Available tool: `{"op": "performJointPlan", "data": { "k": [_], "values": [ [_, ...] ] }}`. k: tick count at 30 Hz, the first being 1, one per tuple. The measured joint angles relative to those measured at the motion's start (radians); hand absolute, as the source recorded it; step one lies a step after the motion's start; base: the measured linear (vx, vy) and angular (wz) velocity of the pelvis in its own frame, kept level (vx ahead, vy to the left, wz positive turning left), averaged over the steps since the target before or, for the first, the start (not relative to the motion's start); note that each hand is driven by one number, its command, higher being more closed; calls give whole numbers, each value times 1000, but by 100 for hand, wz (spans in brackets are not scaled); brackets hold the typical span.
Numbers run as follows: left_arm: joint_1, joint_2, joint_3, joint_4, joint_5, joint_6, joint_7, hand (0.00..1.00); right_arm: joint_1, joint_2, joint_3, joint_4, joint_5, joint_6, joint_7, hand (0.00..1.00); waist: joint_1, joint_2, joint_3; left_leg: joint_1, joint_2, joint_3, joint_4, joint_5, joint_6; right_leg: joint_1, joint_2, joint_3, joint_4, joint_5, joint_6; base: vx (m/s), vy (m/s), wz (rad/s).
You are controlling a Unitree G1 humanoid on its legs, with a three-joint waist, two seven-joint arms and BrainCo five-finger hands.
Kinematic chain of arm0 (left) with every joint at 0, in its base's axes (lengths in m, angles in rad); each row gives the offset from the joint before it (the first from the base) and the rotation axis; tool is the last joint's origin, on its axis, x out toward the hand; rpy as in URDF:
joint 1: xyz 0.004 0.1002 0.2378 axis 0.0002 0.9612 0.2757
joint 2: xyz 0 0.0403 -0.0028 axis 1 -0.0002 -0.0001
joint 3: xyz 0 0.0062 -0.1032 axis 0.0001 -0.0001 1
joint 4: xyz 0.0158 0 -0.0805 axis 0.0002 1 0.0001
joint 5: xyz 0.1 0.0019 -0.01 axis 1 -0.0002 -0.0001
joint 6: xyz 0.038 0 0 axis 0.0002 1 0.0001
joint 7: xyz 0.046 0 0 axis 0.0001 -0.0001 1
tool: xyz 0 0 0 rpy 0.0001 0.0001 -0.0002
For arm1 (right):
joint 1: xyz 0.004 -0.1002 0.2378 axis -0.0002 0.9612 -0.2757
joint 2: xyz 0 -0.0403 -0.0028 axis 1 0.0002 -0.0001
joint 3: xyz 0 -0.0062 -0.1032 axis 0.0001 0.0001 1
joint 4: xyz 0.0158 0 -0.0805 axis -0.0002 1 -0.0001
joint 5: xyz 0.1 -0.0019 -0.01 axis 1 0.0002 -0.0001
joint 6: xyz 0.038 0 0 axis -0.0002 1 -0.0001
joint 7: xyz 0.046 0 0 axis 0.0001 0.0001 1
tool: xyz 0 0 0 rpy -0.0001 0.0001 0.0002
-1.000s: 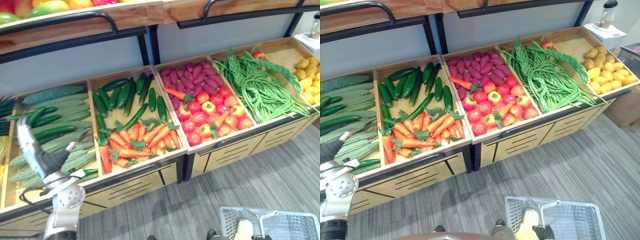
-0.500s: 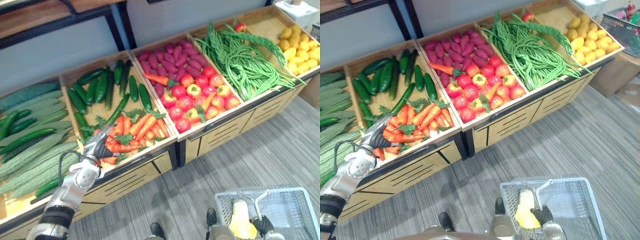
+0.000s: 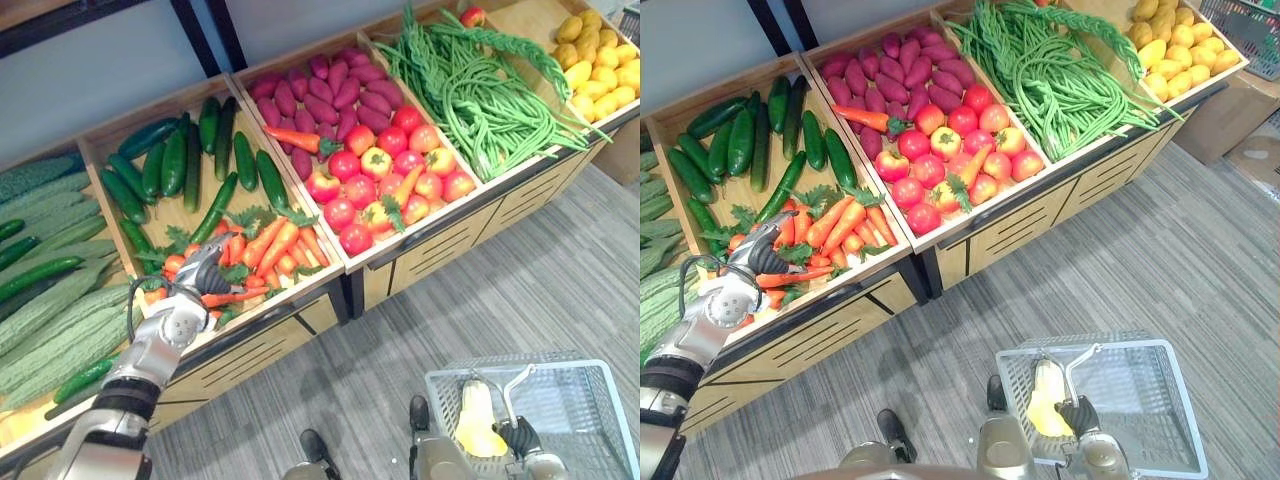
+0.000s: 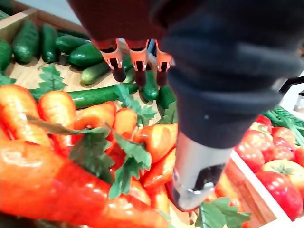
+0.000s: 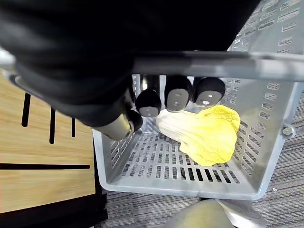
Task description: Pick vegetable in the basket
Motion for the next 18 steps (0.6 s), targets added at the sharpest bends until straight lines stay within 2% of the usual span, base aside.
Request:
{"op": "performJointPlan", "data": {
  "k": [5, 9, 14, 18],
  "values": [
    [-26, 0, 3, 28, 0, 23, 0, 0, -4, 0, 23, -3, 17, -1, -10, 100, 1, -3, 3, -17, 0, 1, 0, 0, 0, -22, 0, 1, 9, 0, 0, 0, 0, 0],
    [-57, 0, 7, 28, -5, 43, 0, 0, -15, 1, 23, -17, 21, -1, -33, 100, 2, -11, 32, -30, 3, 1, 13, -2, 1, -32, -3, 5, 17, 0, 0, 0, 0, 0],
    [-107, 0, 19, 28, -5, 42, -2, 0, -45, -1, 1, -44, 20, -4, -51, 100, 3, -35, 81, -60, 21, 0, 59, -11, 1, -51, -4, 12, 33, 0, 0, -6, -13, 1],
    [-110, 0, 21, 28, -6, 42, -5, 0, -59, -41, -46, -49, 20, -6, -61, 100, 6, -36, 85, -69, 34, 4, 72, -15, -1, -62, 2, 19, 44, -1, -2, -7, -15, -3]
  ]
}}
